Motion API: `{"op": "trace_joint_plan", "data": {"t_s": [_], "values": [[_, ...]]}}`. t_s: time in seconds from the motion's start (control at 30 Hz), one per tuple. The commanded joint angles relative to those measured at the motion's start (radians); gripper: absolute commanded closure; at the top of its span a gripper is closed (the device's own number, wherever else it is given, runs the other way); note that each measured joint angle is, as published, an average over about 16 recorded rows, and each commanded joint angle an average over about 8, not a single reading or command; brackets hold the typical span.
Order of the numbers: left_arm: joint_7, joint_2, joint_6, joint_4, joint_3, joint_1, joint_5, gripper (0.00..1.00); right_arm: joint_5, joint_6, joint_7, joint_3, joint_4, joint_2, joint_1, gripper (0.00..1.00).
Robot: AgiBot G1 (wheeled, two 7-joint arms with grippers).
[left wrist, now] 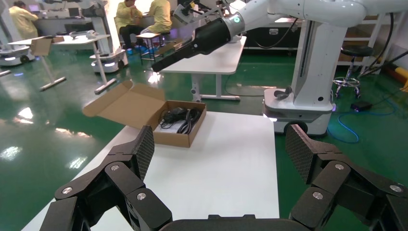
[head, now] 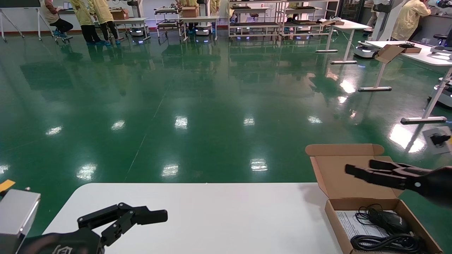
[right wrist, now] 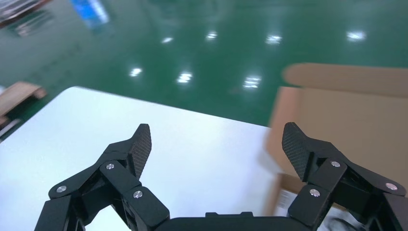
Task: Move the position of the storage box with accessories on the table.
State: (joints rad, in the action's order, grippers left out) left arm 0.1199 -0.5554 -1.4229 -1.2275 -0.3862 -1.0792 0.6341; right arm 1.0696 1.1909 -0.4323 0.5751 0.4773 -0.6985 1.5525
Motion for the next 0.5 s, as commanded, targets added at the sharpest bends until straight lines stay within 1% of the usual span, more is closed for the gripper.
{"op": "trace_joint_plan", "data": {"t_s": [0.03,0.5], "values": [[0.000,0.000,0.000,0.000,0.000,0.000,0.000,0.00,-0.018,0.016,0.013,-0.016,0.042,0.005,-0.025,0.00],[0.000,0.000,0.000,0.000,0.000,0.000,0.000,0.00,-0.142,0.128,0.103,-0.124,0.338,0.037,-0.201,0.00]]}}
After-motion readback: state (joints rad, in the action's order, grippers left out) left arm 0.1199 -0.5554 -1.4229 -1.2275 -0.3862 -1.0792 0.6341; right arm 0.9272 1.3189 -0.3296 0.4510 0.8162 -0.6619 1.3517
